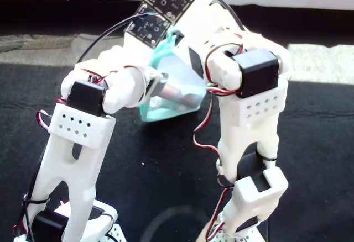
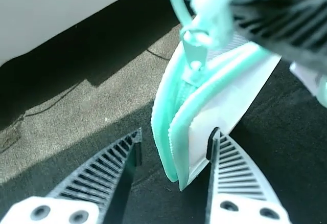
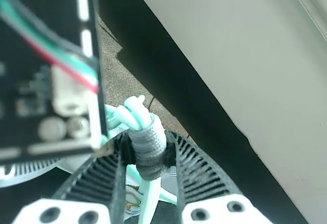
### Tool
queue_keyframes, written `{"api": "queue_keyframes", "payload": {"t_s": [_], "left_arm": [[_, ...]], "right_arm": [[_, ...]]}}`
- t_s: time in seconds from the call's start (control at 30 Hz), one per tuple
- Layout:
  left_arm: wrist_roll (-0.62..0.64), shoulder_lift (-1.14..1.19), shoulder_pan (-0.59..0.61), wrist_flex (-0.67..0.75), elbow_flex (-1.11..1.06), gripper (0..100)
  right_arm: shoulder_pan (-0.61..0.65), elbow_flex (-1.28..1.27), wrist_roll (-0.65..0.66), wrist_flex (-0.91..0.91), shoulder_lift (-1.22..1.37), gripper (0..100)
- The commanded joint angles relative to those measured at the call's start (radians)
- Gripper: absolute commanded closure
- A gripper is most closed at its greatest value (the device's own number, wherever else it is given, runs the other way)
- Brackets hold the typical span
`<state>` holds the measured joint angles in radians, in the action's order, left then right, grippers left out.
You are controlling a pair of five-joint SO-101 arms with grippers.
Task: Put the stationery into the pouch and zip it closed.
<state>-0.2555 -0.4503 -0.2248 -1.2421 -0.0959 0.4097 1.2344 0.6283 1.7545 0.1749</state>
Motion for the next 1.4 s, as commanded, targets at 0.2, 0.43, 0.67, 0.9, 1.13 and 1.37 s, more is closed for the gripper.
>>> {"api": "queue_keyframes", "payload": {"t_s": [0.2,0.43,0.67,0.9,1.13,1.37], "left_arm": [[0.017,-0.028,-0.005,0.066,0.044,78],[0.104,-0.022,-0.013,0.117,0.039,78],[0.104,-0.019,-0.096,0.183,0.039,78],[0.104,-0.024,-0.096,0.265,-0.008,78],[0.104,-0.030,-0.084,0.259,-0.091,85],[0.106,-0.045,-0.094,0.264,-0.071,99]], "right_arm": [[-0.071,0.038,-0.014,0.010,-0.008,99.3],[-0.099,0.038,-0.014,0.010,-0.007,99.3],[-0.094,0.036,-0.014,0.010,-0.004,99.3],[-0.099,0.036,-0.014,0.010,-0.008,99.3],[-0.101,0.036,-0.014,0.010,-0.008,99.3],[-0.102,0.036,-0.012,0.010,-0.004,99.3]]}}
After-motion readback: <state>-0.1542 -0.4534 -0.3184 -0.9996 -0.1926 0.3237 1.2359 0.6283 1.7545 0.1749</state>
